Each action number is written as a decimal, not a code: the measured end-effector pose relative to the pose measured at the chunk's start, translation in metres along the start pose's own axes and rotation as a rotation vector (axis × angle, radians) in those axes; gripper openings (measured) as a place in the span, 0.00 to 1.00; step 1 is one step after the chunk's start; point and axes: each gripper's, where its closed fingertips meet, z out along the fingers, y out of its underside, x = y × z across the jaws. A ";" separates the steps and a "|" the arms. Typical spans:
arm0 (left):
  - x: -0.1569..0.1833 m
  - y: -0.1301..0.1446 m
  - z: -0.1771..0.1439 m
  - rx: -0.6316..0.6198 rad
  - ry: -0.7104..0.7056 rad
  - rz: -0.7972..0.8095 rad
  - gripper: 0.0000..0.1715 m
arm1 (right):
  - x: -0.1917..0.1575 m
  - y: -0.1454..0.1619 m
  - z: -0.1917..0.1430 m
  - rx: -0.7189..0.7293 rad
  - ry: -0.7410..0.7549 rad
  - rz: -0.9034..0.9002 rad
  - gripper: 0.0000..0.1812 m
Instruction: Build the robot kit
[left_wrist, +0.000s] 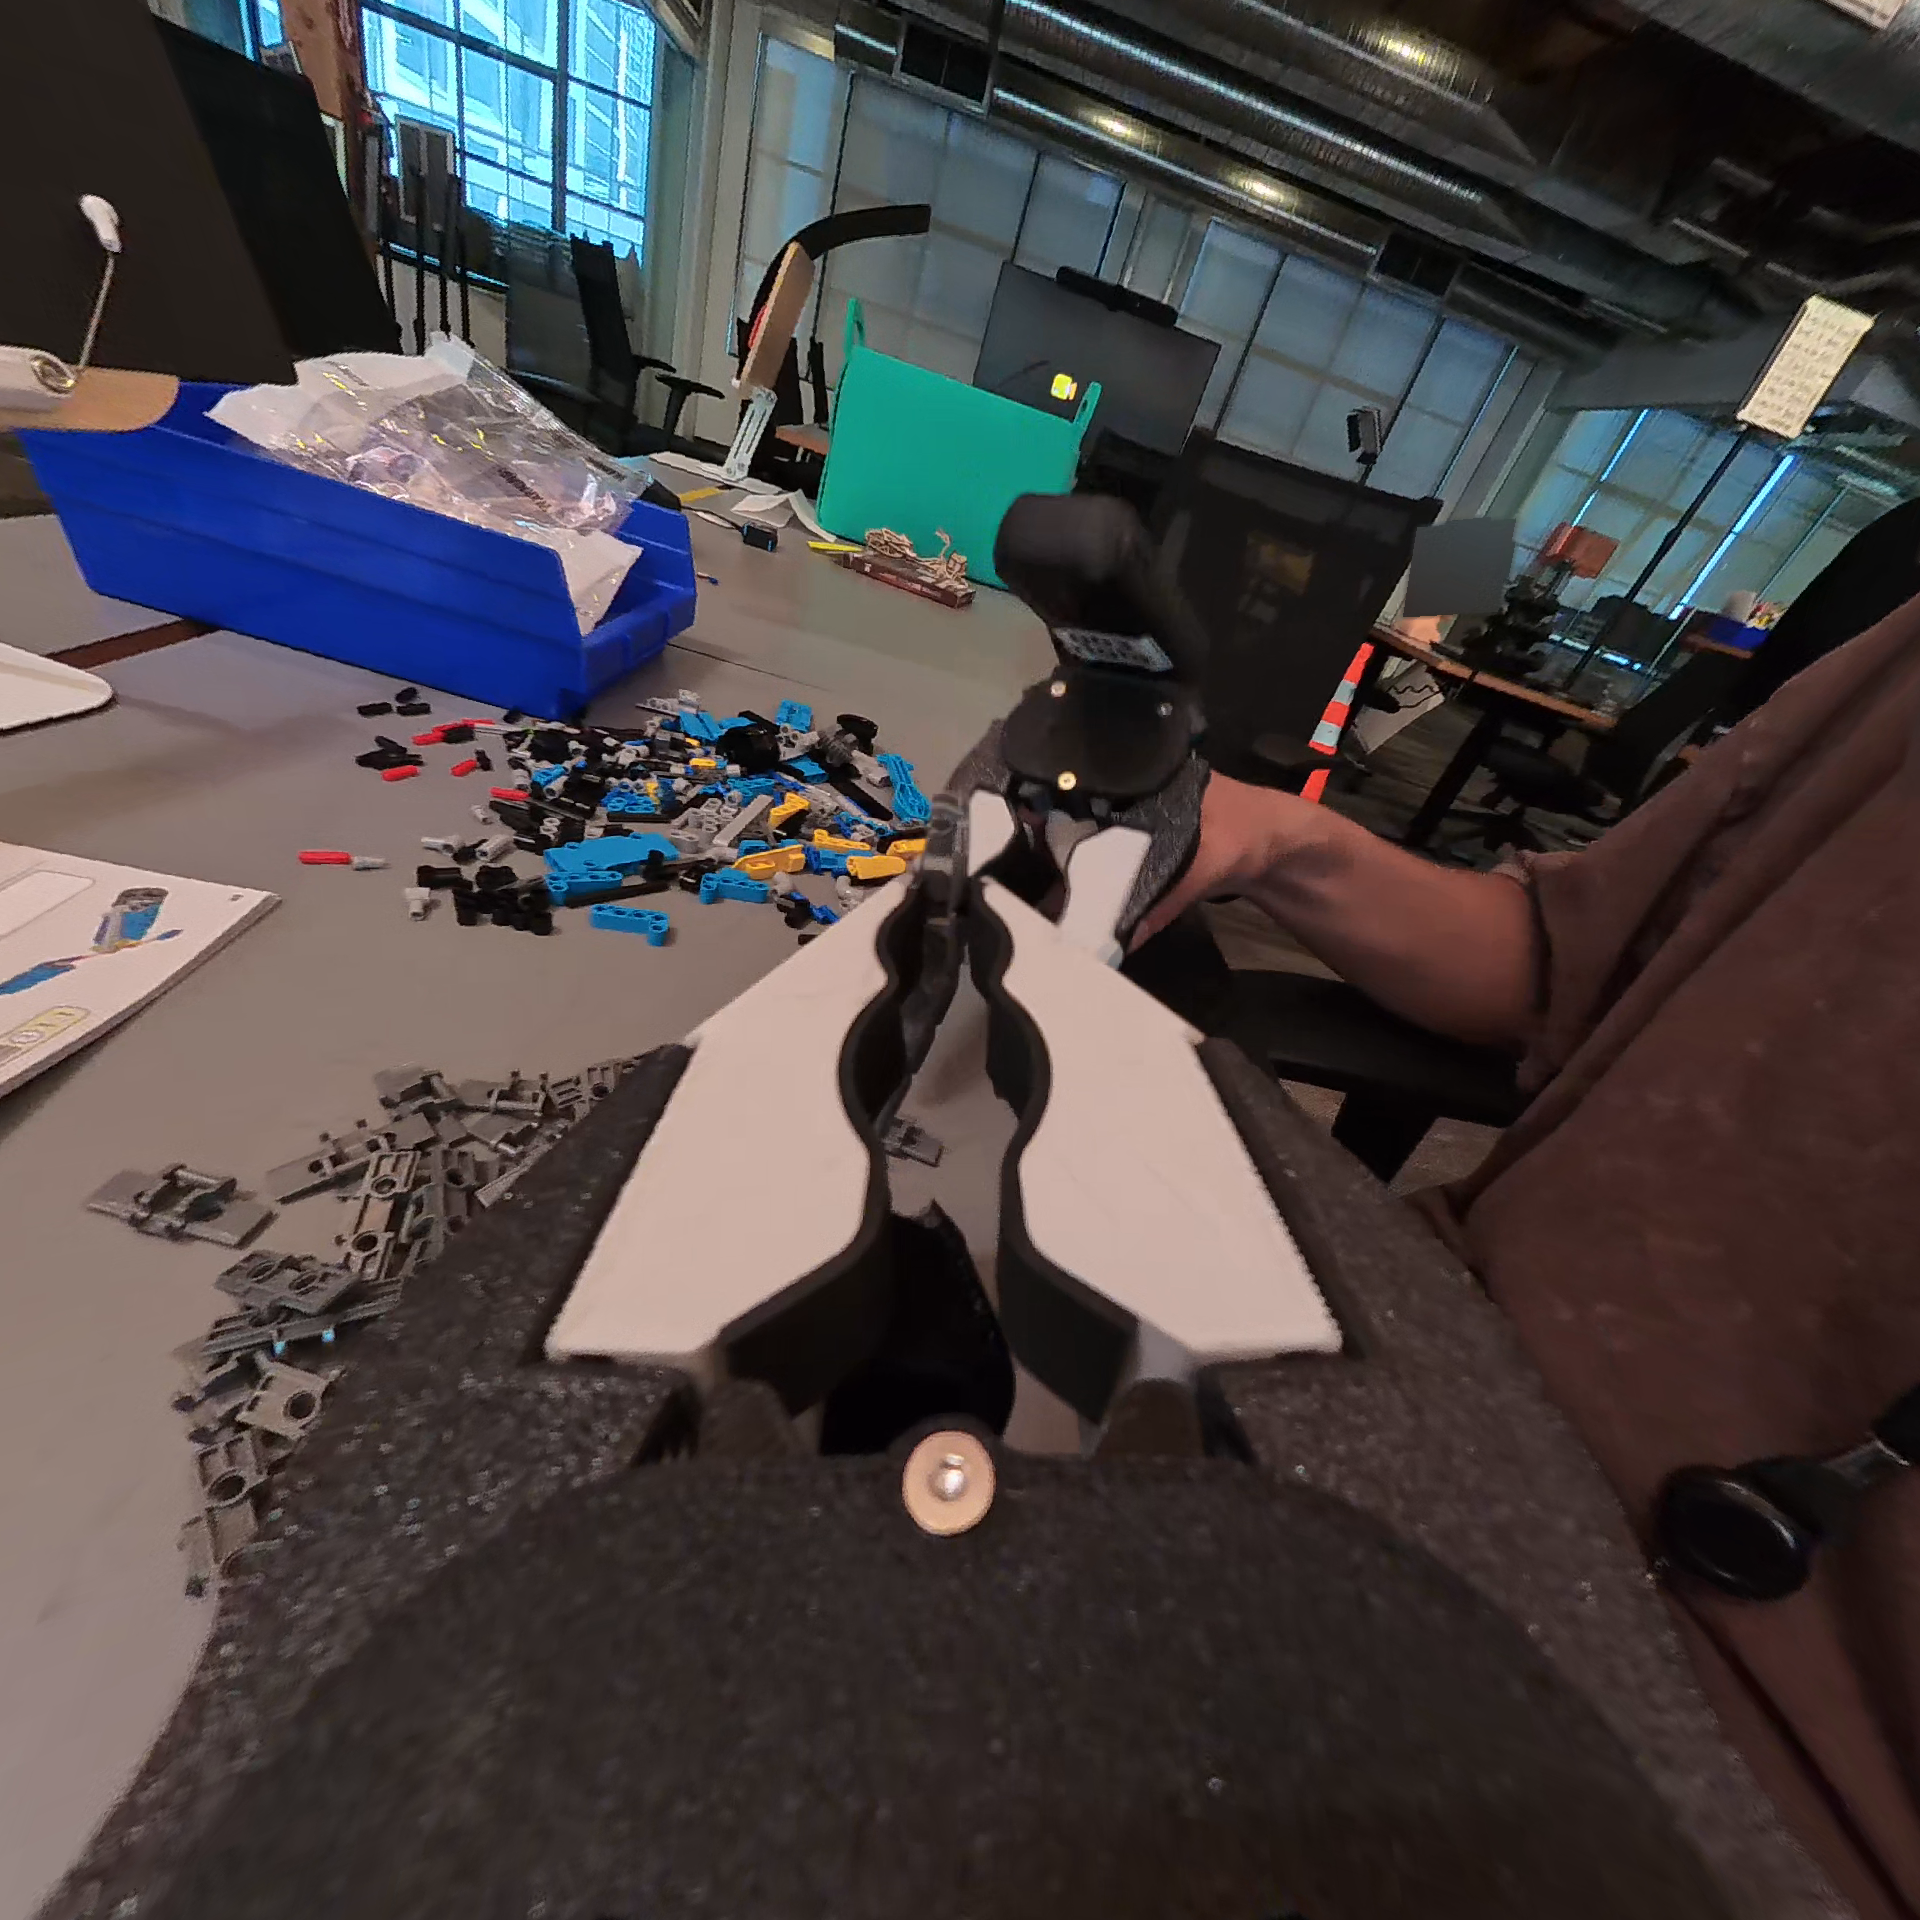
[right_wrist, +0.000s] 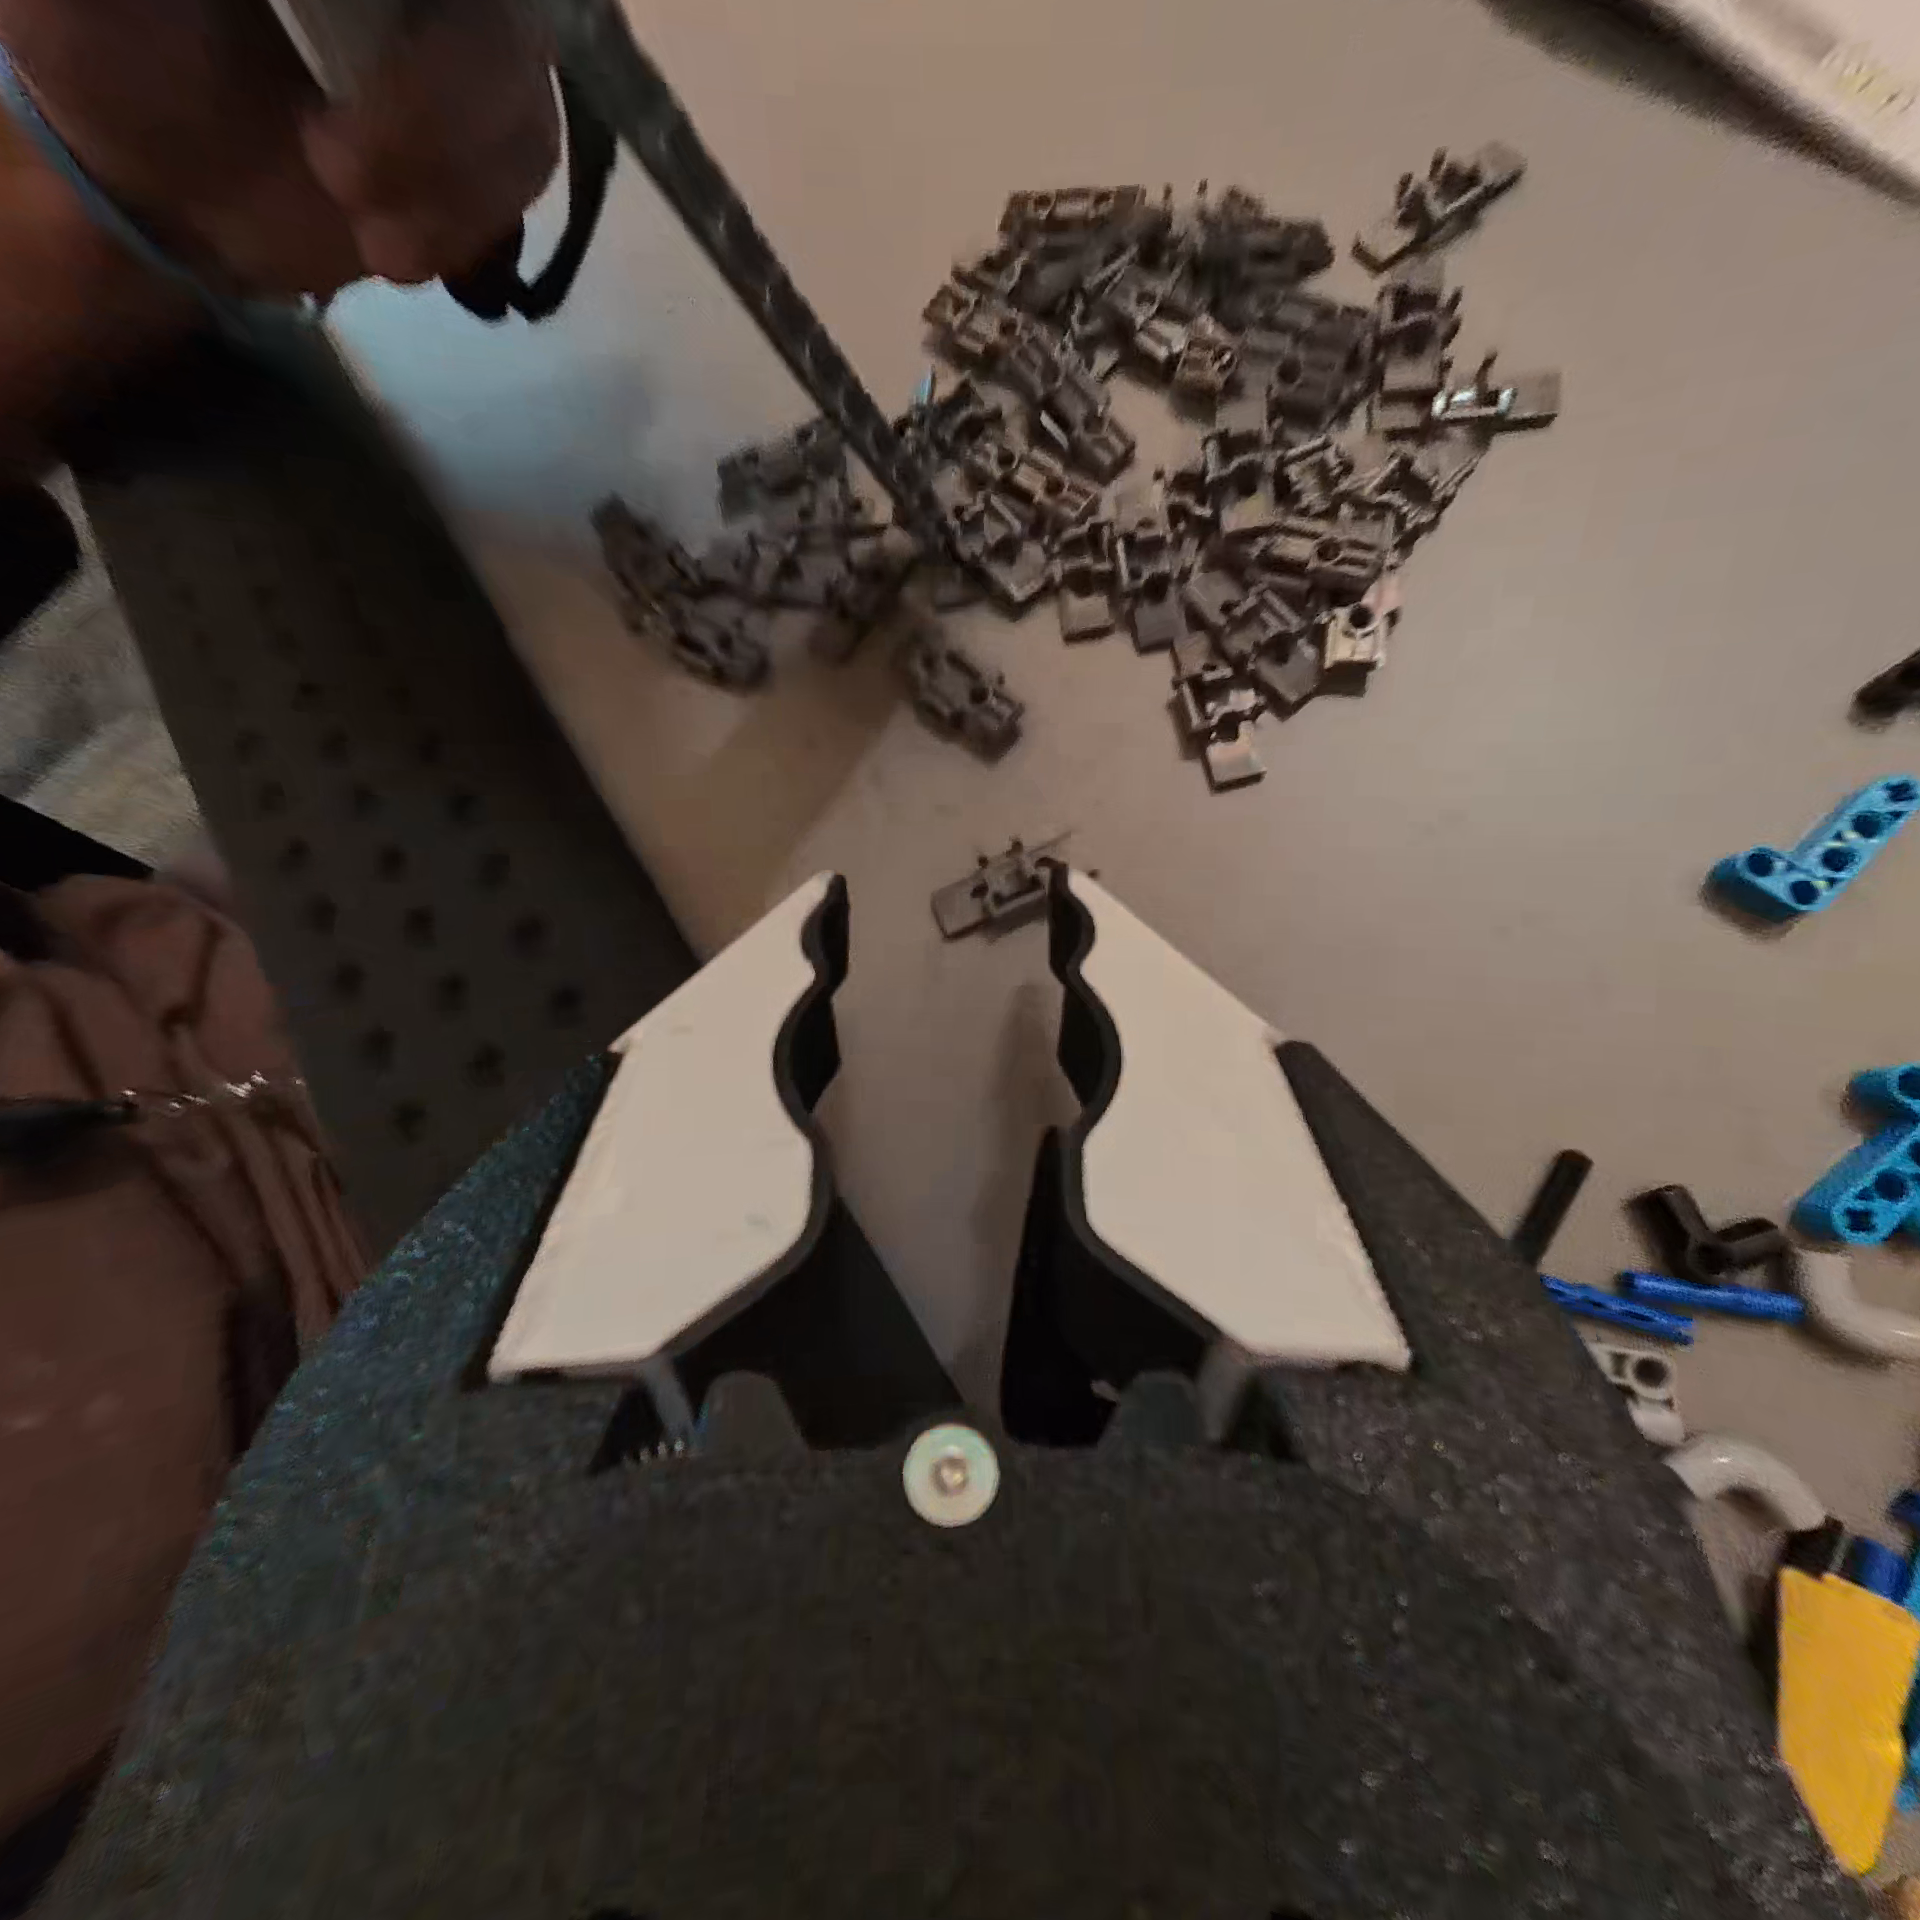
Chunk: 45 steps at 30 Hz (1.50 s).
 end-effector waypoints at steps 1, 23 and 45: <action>0.000 -0.001 -0.001 0.005 0.000 -0.002 0.04 | 0.000 0.004 0.003 -0.016 0.014 -0.021 0.21; 0.007 0.000 0.001 -0.003 0.017 0.018 0.04 | 0.020 0.012 0.015 -0.095 0.050 -0.395 0.11; 0.001 -0.001 -0.001 0.008 -0.005 0.000 0.04 | 0.021 0.012 0.019 -0.141 0.182 0.124 0.19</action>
